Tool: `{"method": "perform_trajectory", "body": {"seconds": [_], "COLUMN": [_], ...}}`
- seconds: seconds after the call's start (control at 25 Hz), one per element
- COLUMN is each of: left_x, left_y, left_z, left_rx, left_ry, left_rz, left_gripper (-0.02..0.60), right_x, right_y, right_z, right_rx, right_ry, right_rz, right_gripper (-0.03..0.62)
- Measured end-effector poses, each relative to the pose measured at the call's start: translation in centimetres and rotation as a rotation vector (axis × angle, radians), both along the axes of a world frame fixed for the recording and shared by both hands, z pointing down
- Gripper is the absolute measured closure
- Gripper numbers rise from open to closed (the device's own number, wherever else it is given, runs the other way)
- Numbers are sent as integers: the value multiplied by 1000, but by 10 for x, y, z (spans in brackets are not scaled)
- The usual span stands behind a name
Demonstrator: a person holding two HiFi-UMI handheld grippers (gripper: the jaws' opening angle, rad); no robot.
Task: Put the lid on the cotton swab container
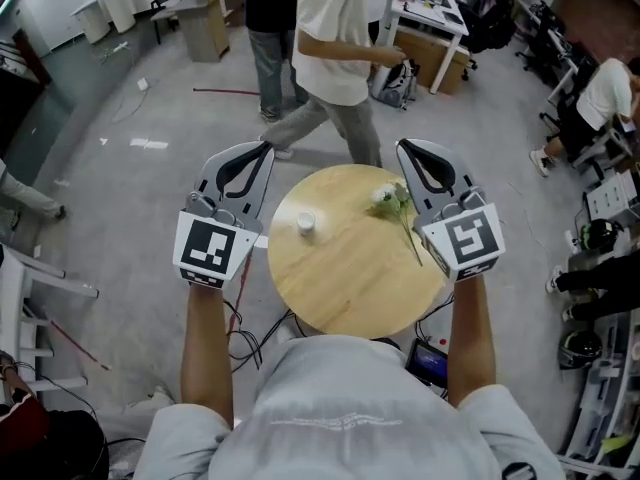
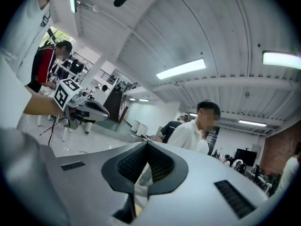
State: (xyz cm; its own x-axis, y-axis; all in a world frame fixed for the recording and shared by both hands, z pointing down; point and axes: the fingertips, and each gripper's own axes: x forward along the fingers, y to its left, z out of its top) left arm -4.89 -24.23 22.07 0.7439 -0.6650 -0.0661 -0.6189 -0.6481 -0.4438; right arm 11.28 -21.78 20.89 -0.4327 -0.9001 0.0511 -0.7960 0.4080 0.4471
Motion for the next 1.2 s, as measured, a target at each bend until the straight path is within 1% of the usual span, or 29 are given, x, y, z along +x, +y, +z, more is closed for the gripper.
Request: {"method": "perform_trajectory", "body": {"seconds": [0.08, 0.12, 0.24, 0.36, 0.48, 0.56, 0.68, 0.76, 0.96, 1.04, 1.12, 1.2], "left_x": [3, 2, -2, -6, -8, -9, -8, -7, -3, -1, 0, 1], "left_y": [4, 5, 4, 4, 5, 3, -1, -2, -6, -7, -9, -10], "left_z": [-12, -14, -16, -19, -19, -14, -13, -10, -6, -2, 3, 2], "left_rx": [11, 17, 35, 44, 38, 34, 18, 16, 5, 1, 2, -5], "left_ry": [24, 23, 2, 2, 23, 15, 34, 20, 18, 18, 3, 16], "left_rz": [2, 5, 15, 17, 10, 10, 2, 6, 10, 13, 20, 18], "left_gripper": [565, 565, 565, 565, 563, 565, 565, 565, 565, 565, 565, 565], "right_x": [-4, -6, -9, -11, -15, -13, -9, -8, -7, -7, -6, -5], "right_y": [3, 4, 3, 1, 0, -2, -6, -8, -12, -13, -13, -15], "right_z": [-10, -12, -10, -5, -1, 4, 10, 10, 12, 16, 19, 18], "right_rx": [34, 44, 32, 24, 23, 13, 3, 0, -15, -22, -26, -29], "right_ry": [10, 15, 13, 29, 34, 31, 28, 24, 3, 7, 10, 13], "right_rz": [-21, -28, -24, -19, -22, -15, -2, -3, -11, -10, -9, -4], "right_gripper": [568, 568, 568, 568, 568, 568, 568, 568, 568, 568, 568, 568]}}
